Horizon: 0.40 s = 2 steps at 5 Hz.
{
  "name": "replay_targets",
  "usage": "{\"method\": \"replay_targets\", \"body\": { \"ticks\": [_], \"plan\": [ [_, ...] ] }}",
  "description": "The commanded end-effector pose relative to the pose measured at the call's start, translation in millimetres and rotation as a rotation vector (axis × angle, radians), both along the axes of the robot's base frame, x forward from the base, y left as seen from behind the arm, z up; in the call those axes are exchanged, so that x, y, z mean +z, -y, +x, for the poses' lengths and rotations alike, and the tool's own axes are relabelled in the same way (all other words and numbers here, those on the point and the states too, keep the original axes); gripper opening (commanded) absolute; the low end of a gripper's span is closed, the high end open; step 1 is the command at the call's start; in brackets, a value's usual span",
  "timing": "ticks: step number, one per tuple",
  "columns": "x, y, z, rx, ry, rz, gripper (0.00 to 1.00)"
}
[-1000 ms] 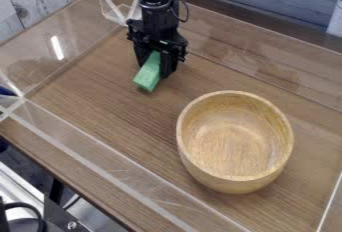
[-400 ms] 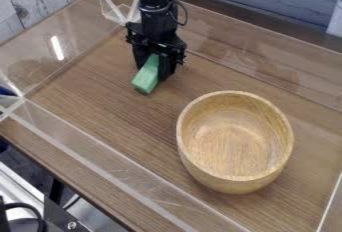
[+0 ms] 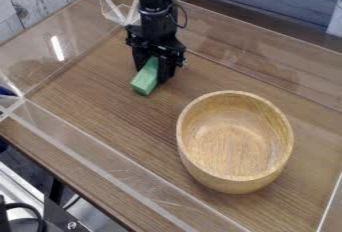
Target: Remove the green block from inside the brown bowl and put it on the table
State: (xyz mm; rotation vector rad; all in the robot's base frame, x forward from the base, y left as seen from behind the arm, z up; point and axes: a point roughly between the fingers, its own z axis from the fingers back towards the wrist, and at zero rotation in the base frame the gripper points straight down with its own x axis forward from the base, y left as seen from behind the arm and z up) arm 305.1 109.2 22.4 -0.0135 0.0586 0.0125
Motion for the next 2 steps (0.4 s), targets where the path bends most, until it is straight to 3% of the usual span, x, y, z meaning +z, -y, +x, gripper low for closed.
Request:
{"method": "replay_targets", "body": {
  "ticks": [1, 2],
  "plan": [
    [9.3, -8.5, 3.8, 0.018, 0.036, 0.016, 0.0],
    [9.1, -8.6, 2.4, 0.023, 0.033, 0.011, 0.0]
  ]
}}
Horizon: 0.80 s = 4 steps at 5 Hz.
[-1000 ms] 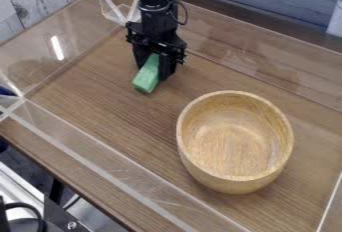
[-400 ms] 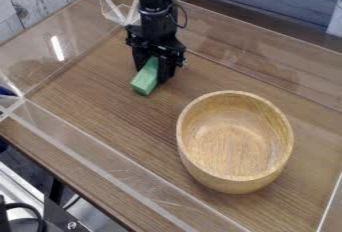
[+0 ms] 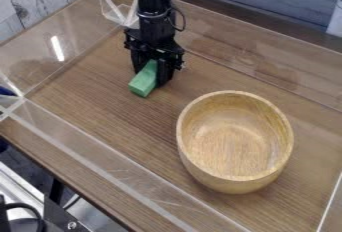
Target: Remove the green block from inside the brown bowl and put it on the table
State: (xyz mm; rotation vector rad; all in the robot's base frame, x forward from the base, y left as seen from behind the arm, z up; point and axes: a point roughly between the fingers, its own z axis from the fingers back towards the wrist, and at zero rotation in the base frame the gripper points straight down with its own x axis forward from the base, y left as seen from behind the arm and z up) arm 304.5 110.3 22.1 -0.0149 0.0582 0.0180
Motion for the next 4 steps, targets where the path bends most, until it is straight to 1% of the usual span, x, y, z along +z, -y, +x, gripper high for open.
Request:
{"method": "replay_targets", "body": {
  "ticks": [1, 4],
  "plan": [
    [9.3, -7.4, 1.5, 0.022, 0.03, 0.006, 0.0],
    [9.2, -6.8, -2.0, 0.035, 0.023, -0.011, 0.0]
  ]
}}
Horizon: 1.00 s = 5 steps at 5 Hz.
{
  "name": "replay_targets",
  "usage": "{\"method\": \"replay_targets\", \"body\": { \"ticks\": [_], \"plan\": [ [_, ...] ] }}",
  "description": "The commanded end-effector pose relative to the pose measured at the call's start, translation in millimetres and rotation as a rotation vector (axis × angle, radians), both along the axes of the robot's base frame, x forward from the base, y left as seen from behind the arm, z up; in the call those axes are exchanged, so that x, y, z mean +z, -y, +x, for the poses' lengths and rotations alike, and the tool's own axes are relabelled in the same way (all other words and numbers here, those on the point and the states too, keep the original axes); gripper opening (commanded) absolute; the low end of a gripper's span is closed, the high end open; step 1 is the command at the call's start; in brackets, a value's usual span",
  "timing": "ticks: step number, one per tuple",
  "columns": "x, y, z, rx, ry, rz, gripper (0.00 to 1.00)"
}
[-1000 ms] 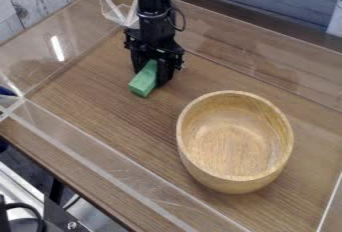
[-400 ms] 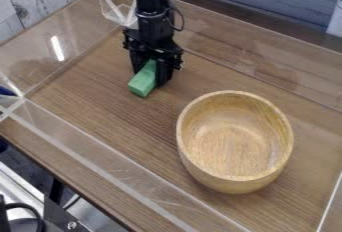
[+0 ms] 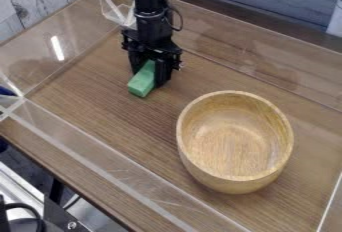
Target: Remove the green block from inside the brown bowl and put it on the table
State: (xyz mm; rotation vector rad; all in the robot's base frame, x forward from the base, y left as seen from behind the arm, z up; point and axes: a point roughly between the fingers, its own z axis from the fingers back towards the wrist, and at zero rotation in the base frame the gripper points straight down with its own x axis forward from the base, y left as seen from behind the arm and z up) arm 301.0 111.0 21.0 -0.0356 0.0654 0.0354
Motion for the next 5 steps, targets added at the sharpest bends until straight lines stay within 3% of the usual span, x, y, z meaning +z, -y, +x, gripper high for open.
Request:
{"method": "replay_targets", "body": {
  "ticks": [1, 2, 3, 4, 5],
  "plan": [
    [12.1, -6, 0.2, 0.022, 0.029, 0.003, 1.0],
    [23.6, -5, -1.4, 0.03, 0.047, -0.008, 1.0],
    [46.0, -5, -3.3, 0.039, 0.087, -0.02, 1.0],
    [89.3, -10, -7.0, 0.059, 0.179, -0.022, 1.0],
    [130.6, -14, -16.6, 0.079, 0.23, -0.023, 1.0]
  ]
}}
